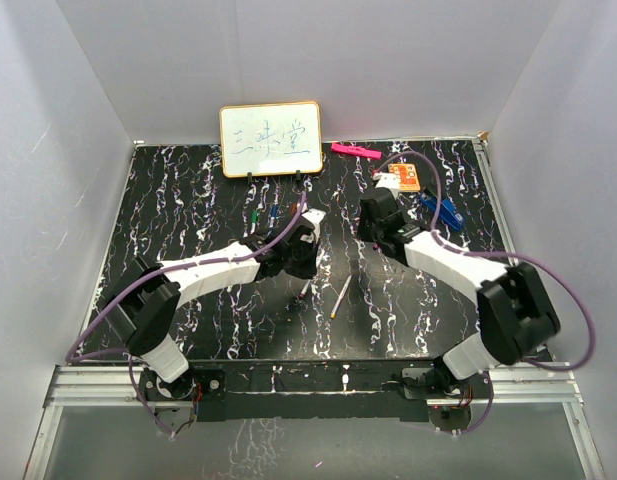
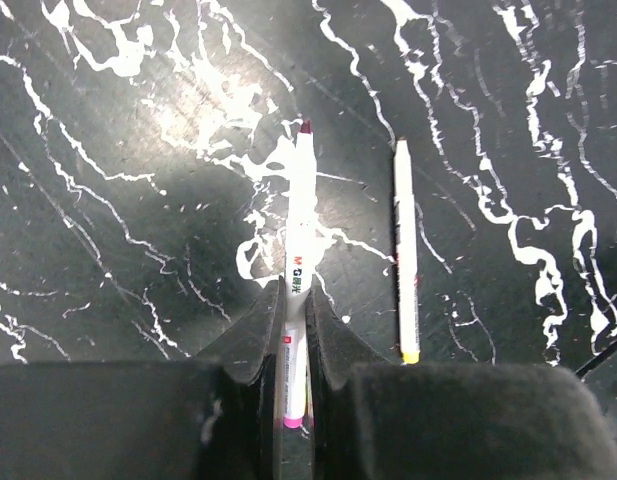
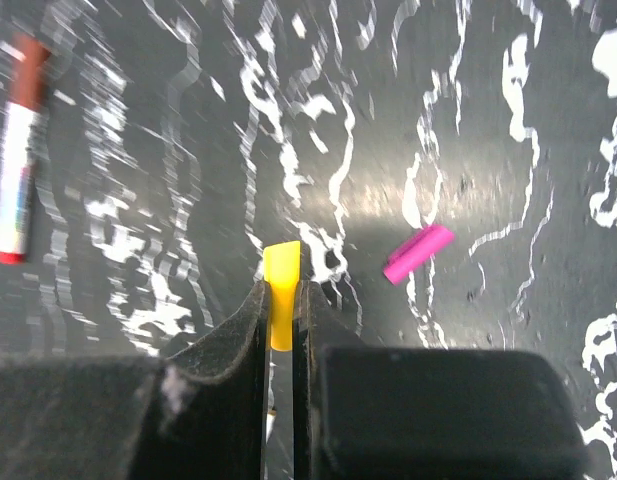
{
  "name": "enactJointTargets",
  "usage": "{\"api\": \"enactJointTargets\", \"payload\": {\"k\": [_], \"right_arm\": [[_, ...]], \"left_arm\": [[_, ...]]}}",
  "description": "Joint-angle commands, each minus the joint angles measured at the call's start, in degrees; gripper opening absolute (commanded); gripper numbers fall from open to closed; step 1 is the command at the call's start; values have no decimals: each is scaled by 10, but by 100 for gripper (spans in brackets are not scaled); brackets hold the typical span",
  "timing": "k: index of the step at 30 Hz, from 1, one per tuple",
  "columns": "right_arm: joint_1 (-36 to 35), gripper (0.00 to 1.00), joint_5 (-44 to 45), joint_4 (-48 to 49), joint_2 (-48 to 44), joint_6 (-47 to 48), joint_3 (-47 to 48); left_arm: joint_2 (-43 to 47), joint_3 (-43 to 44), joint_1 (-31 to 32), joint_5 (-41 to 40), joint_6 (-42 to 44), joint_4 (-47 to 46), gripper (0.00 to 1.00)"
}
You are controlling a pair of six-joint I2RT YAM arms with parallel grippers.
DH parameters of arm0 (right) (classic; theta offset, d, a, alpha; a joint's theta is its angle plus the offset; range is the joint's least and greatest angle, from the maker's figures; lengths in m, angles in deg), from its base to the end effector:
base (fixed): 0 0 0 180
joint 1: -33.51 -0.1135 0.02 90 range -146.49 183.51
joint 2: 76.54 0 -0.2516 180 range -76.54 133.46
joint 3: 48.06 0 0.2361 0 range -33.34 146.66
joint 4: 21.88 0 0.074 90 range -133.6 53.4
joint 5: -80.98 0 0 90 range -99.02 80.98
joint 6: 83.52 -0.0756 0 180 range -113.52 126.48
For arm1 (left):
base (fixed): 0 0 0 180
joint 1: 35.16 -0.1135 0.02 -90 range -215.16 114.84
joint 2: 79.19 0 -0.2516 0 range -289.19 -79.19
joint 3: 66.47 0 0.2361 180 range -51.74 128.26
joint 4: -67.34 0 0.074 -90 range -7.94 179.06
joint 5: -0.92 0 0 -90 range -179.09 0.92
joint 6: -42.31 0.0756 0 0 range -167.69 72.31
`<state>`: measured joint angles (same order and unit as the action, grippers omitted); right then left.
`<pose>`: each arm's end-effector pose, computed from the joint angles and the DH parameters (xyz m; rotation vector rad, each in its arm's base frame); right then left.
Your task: Insert the pens into the pen caps
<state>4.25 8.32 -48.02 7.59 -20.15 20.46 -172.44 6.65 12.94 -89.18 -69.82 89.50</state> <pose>0.2995 0.1420 0.2029 0.1024 2.2629 0.1699 0.2449 -0.2728 0.1828 0.5363 2.3297 -0.6064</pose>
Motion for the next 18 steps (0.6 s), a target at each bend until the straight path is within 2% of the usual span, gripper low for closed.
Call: {"api": "enactJointTargets", "payload": {"k": [1, 5, 10, 18], "right_arm": [[1, 0, -25, 123, -89, 17, -42], [1, 0, -40, 204, -168, 11, -102], [1, 0, -86, 330, -259, 15, -188], [1, 0, -122, 448, -311, 12, -243]], "left_arm": [[49, -24, -2, 41, 2, -93, 0], [82, -56, -3, 67, -1, -178, 0], [109, -112, -2, 117, -12, -328, 0], [91, -124, 4, 188, -35, -449, 0]]}}
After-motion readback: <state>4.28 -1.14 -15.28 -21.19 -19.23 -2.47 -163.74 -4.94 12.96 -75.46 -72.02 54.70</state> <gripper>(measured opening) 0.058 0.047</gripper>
